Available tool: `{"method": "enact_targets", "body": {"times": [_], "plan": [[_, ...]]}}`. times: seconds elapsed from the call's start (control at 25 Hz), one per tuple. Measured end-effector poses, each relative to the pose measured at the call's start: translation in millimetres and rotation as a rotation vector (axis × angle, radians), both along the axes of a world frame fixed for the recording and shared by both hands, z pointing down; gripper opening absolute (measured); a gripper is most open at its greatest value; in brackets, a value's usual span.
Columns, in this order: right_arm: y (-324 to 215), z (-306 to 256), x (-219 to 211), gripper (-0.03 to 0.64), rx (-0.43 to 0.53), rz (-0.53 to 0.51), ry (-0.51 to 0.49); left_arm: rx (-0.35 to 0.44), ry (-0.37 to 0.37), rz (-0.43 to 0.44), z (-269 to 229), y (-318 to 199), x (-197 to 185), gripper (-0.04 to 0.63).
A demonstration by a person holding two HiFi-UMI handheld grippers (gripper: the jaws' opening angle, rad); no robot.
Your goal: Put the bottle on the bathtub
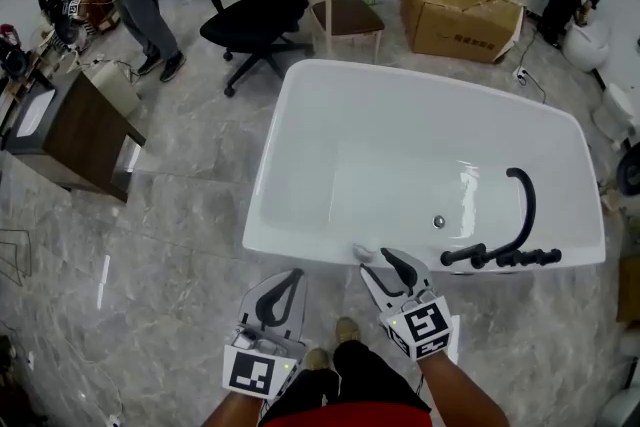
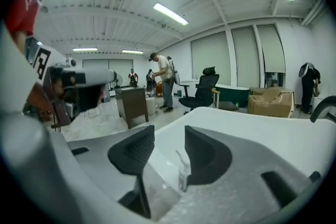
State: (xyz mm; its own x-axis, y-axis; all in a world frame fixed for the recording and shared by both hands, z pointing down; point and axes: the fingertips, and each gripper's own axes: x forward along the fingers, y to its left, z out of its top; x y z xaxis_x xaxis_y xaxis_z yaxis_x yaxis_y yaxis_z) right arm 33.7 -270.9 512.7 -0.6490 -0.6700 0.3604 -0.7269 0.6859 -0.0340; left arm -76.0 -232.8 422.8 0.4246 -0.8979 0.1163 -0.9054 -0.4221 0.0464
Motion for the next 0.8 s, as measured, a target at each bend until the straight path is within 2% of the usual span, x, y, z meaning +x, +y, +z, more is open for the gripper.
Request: {"method": "enact_targets", "body": {"times": [0.12, 0.24, 0.32, 0.4, 0.56, 0.8], "plan": [[17, -49, -8, 0.14, 0.067, -0.005, -0.066, 0.017, 0.019, 0.013, -16, 12, 3, 0.012], [33, -86, -16, 0.105, 0.121, -0.01, -0.11, 0.089, 0.035, 0.01, -41, 18, 3, 0.012], [43, -106, -20, 0.083, 0.151, -0.019, -0.13, 0.11, 0.038, 0.003, -56, 21, 2, 0.012], [53, -121, -24, 0.068, 0.175, -0.031, -0.144, 0.108, 0.035, 0.009, -66, 27, 3, 0.012], [70, -144, -29, 0.043, 0.213, -0.043, -0.166, 0.15, 0.046, 0.032, -86, 38, 7, 0.012], [83, -167, -35, 0.006, 0.266, -0.059, -0.186, 0.165, 0.058, 0.052, -94, 49, 11, 0.012]]}}
